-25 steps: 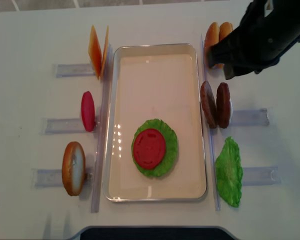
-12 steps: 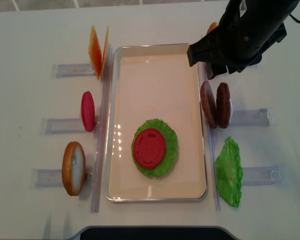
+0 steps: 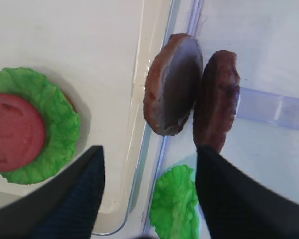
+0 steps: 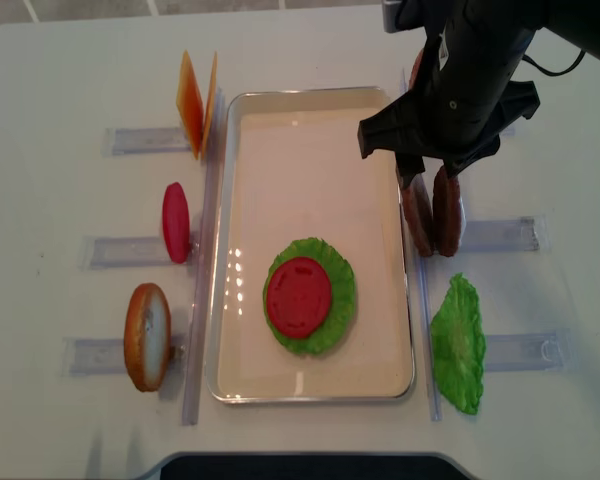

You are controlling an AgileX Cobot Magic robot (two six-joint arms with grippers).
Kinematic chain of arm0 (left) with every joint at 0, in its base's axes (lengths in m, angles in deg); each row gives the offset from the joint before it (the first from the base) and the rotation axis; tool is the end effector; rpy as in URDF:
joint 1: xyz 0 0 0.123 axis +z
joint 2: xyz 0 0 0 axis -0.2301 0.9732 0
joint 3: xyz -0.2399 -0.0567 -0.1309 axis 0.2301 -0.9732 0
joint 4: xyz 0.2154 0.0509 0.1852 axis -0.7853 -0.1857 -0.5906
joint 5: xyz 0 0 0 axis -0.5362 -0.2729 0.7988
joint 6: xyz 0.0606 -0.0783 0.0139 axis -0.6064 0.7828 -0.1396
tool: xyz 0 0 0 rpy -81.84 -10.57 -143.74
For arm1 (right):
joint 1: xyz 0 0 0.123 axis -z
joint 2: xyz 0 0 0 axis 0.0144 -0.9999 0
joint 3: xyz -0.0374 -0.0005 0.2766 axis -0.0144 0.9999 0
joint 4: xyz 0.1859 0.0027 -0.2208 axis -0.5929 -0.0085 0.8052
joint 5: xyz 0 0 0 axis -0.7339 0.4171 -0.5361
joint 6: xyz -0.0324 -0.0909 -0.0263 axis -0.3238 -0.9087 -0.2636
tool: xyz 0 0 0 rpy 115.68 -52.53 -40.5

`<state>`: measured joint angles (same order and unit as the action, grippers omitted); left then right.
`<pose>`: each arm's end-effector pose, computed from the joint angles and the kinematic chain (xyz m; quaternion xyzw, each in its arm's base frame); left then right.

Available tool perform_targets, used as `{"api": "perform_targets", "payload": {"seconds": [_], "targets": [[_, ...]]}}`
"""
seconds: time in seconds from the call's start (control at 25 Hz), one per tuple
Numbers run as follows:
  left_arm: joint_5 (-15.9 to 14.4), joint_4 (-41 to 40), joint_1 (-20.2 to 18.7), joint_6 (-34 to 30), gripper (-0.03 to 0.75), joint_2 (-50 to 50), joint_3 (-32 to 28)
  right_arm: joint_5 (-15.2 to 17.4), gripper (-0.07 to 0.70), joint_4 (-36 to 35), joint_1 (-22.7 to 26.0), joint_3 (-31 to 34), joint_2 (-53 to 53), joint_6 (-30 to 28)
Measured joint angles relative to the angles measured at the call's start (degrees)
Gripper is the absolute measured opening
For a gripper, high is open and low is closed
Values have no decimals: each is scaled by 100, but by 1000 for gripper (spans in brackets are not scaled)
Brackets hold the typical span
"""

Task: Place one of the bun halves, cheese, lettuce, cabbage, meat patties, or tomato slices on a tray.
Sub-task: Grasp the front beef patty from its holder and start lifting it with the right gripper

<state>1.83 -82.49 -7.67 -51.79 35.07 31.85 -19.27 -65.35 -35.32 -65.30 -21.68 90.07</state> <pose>0.0400 0.0050 0.2788 -0.0060 0.8693 0.0511 0.4915 0.2994 0.2201 0.2638 -0.1240 0.9885 0.0469 0.0734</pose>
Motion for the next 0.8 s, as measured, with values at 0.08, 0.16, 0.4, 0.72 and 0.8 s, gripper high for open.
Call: {"api": "perform_targets", "payload": {"seconds": [0.08,0.16,0.4,0.72,0.8], "targets": [[0,0,0,0,391,0,0,-47,419,0,0,0,-79,12],[0,0,0,0,391,0,0,-79,420,-5,0,-5,-141,41],[0,0,0,0,391,0,0,-303,420,-5,0,-5,-320,79],[0,0,0,0,391,0,0,-483,445,-10,0,-5,-478,38],[0,0,0,0,391,0,0,-497,448,-10,0,-10,-551,38]]}}
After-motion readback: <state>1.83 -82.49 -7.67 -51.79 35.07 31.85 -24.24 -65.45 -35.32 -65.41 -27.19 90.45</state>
